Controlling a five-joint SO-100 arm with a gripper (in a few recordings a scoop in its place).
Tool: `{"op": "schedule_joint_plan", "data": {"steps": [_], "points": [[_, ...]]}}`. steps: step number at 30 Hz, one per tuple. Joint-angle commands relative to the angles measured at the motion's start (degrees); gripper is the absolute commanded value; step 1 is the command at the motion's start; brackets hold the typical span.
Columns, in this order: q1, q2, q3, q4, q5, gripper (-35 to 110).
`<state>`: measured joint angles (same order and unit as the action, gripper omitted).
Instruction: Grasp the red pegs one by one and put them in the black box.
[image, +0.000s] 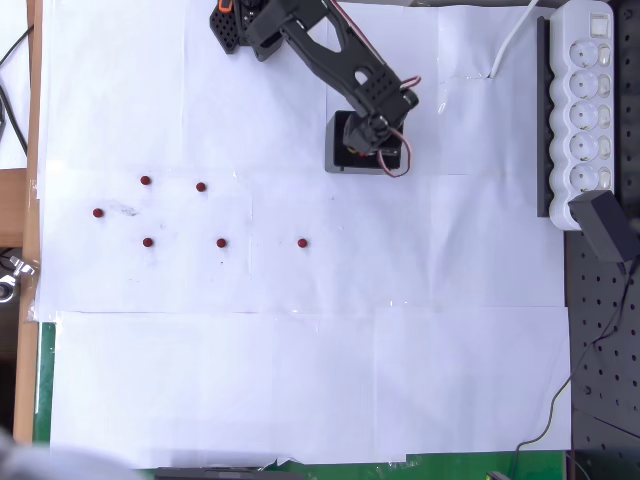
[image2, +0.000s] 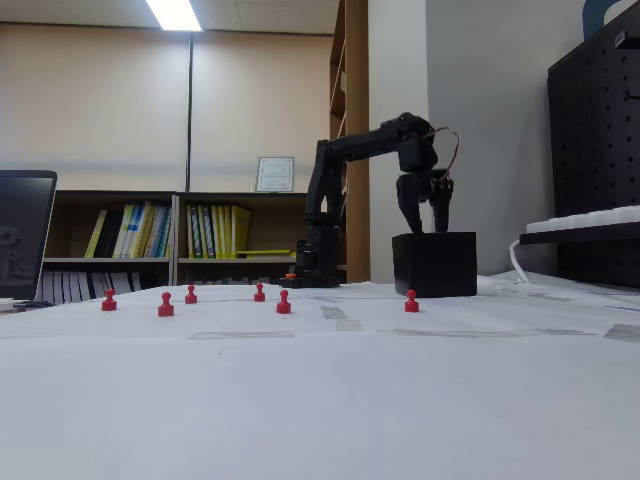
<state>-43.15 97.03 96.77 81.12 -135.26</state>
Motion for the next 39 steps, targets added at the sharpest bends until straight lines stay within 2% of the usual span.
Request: {"op": "schedule_joint_plan", "data": {"steps": [1, 12, 17, 19, 21, 25, 29, 32, 39], "points": [[-2.02, -1.05, -0.18, -0.7, 0.18, 7], [1.76, -17.75, 4.66, 3.43, -0.26, 14], [6.94, -29.27, 6.5, 6.86, 3.25, 14], [10.99, -33.66, 2.46, 5.89, 5.8, 14], [17.67, -38.41, -9.14, -0.88, 11.07, 14], [32.96, -44.56, -36.83, -23.12, 24.17, 14], [43.86, -43.59, -47.64, -31.64, 34.01, 13], [48.52, -41.66, -54.32, -41.31, 38.06, 13], [54.84, -36.65, -69.43, -71.28, 40.61, 13]]}}
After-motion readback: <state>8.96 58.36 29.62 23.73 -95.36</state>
